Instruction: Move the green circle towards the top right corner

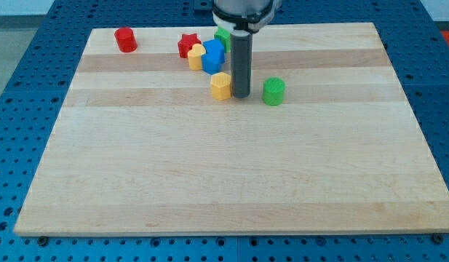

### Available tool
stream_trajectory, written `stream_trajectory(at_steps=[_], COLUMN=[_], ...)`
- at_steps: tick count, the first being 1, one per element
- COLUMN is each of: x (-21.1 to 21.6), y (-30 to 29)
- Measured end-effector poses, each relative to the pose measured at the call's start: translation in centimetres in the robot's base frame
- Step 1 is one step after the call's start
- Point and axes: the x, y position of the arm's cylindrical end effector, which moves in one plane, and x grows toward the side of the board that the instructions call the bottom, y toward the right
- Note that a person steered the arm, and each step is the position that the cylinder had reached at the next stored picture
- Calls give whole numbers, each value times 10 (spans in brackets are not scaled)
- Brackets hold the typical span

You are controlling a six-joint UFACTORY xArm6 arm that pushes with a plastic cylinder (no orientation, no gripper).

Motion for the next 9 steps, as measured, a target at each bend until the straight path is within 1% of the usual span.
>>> stream_trajectory(at_steps=[1,2,4,5,6,9], x=[19,14,-4,-25,-49,-97], y=[6,26,87,107,108,139])
